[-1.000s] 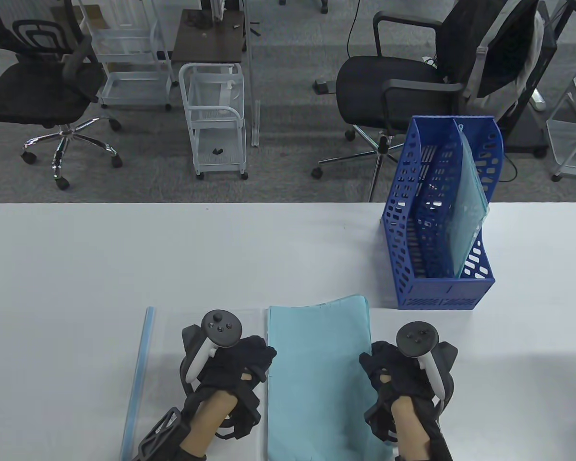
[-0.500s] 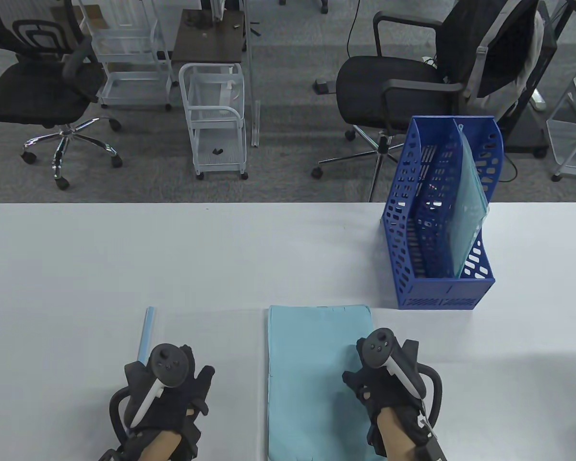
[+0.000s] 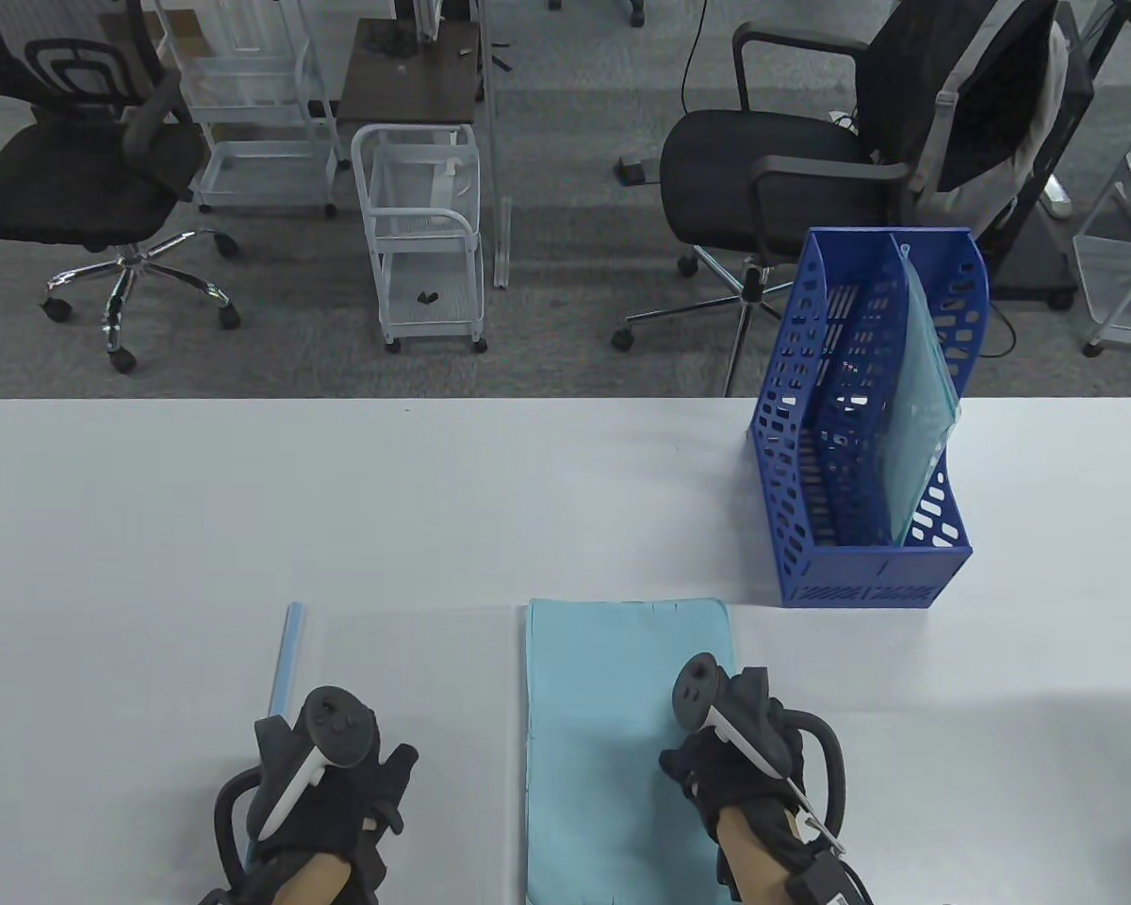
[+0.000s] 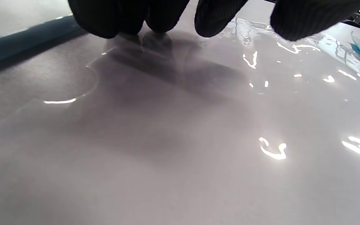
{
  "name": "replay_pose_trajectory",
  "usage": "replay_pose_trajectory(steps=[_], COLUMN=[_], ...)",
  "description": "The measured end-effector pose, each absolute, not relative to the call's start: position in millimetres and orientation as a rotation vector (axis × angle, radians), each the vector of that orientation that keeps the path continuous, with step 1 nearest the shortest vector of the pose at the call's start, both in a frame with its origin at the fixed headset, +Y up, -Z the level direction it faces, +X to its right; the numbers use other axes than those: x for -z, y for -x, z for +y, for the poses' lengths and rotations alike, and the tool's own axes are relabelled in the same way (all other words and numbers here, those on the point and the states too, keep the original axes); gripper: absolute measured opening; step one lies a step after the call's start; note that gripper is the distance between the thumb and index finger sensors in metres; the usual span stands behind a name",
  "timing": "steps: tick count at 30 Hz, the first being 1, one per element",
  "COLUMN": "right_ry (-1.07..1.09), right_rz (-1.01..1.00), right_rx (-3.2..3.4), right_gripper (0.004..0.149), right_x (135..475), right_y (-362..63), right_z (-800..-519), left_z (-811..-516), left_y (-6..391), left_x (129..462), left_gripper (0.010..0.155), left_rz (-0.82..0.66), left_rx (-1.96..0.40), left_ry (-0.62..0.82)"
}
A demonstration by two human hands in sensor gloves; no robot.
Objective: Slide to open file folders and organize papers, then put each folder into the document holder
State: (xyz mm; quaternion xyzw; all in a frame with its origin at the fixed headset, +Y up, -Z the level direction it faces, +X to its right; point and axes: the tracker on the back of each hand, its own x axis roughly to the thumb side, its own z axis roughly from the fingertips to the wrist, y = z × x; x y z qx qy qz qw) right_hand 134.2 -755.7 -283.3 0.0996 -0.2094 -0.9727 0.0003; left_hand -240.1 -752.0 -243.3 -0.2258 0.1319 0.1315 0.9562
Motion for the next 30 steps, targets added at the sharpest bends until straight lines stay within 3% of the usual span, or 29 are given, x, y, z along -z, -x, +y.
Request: replay_pose_trajectory(steps=[12, 17, 25, 30], right_ry=[-0.314, -0.311, -0.291, -0.27], right_rz=[-0.661, -0.658, -0.626, -0.648], right_rx=[3.055, 3.055, 3.08, 3.176], right_gripper=[0.084, 0.084, 0.084, 0.081], right_x=[284, 284, 286, 286], right_y=[-135, -134, -134, -139], right_z=[-756, -756, -756, -754], left_z=[-751, -752, -760, -770], left_y=[237, 222, 185, 172], left_x=[242, 241, 244, 251], left_gripper=[0.077, 0.076, 0.075, 0.074], left_rz=[0.22, 0.132, -0.064, -0.139], left_rx=[-0.322, -0.419, -0.65, -0.915], left_ry=[0.46, 0.47, 0.534, 0.585])
